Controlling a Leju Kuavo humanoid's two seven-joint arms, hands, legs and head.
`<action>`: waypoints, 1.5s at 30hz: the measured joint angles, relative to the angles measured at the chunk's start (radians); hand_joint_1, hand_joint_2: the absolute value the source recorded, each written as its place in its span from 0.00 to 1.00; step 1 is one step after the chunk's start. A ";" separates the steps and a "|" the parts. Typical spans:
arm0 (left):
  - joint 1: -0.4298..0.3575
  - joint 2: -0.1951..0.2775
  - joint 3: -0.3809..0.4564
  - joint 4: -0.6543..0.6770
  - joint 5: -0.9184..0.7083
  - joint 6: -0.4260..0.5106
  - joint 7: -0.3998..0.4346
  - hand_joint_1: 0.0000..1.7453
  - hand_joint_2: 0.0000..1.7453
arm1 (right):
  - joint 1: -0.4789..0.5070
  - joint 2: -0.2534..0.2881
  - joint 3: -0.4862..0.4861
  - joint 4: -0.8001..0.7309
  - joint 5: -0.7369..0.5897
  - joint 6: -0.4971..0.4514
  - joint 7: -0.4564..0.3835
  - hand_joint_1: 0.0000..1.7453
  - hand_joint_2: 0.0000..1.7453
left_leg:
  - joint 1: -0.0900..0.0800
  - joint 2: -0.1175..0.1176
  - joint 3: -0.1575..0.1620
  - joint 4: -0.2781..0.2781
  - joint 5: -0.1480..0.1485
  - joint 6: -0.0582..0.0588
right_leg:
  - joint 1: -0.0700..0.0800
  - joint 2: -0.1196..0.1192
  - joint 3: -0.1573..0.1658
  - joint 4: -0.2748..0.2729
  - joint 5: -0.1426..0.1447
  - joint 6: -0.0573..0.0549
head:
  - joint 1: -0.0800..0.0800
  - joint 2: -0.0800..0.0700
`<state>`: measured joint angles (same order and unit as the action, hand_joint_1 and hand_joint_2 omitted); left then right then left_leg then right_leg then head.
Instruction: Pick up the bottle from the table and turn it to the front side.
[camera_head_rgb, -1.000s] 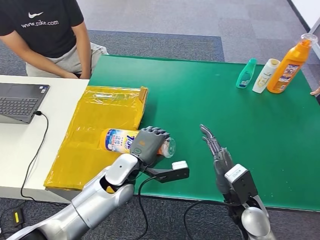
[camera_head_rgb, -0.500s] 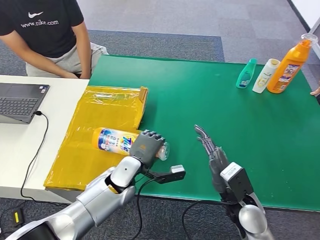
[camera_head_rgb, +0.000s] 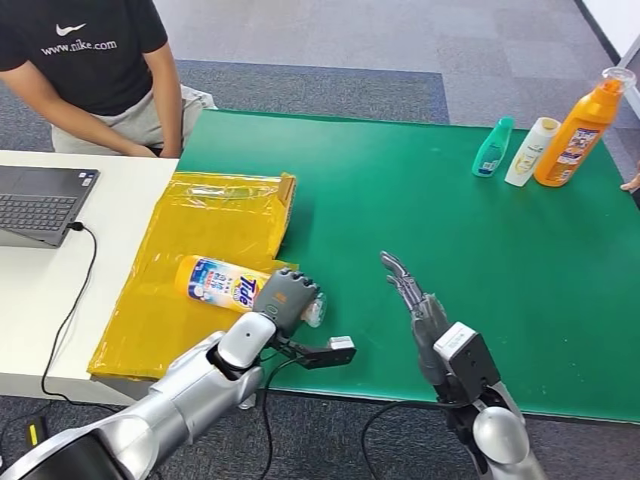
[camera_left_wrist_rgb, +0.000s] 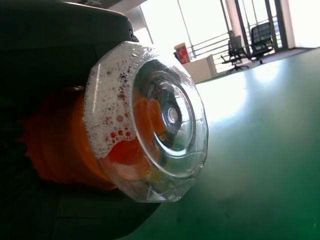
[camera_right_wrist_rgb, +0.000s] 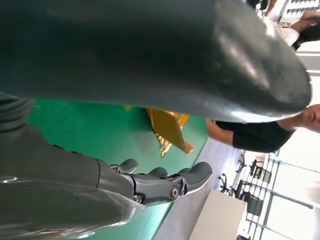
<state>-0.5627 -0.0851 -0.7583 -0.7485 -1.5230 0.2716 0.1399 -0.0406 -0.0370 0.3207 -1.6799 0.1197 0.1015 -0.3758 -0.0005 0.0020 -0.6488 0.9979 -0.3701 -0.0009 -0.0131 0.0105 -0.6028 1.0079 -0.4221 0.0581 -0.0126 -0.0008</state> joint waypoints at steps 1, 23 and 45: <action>-0.007 0.000 0.000 0.017 0.008 -0.005 -0.016 1.00 1.00 | -0.002 0.000 0.002 0.002 -0.002 0.002 0.000 0.00 0.00 | 0.000 0.000 0.000 0.000 0.000 0.000 | 0.000 0.000 0.000 0.000 0.000 0.000 | 0.000 0.000; -0.113 0.054 0.057 0.164 0.128 -0.064 -0.099 1.00 1.00 | -0.005 0.000 0.006 0.005 -0.006 0.012 0.005 0.00 0.00 | 0.000 0.000 0.000 0.000 0.001 -0.001 | 0.000 0.000 0.000 0.001 0.001 -0.001 | 0.000 0.000; -0.125 0.057 0.068 0.184 0.118 -0.008 -0.087 0.00 0.00 | -0.006 0.000 0.010 0.011 -0.006 0.017 0.006 0.00 0.00 | 0.000 0.000 0.001 0.000 0.001 0.000 | 0.000 0.000 0.000 0.001 0.001 -0.001 | 0.000 0.000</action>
<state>-0.6872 -0.0278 -0.6900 -0.5650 -1.4051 0.2631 0.0527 -0.0470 -0.0370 0.3306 -1.6687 0.1141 0.1188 -0.3697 -0.0003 0.0018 -0.6483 0.9979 -0.3690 -0.0012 -0.0128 0.0104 -0.6025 1.0089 -0.4214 0.0571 -0.0126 -0.0008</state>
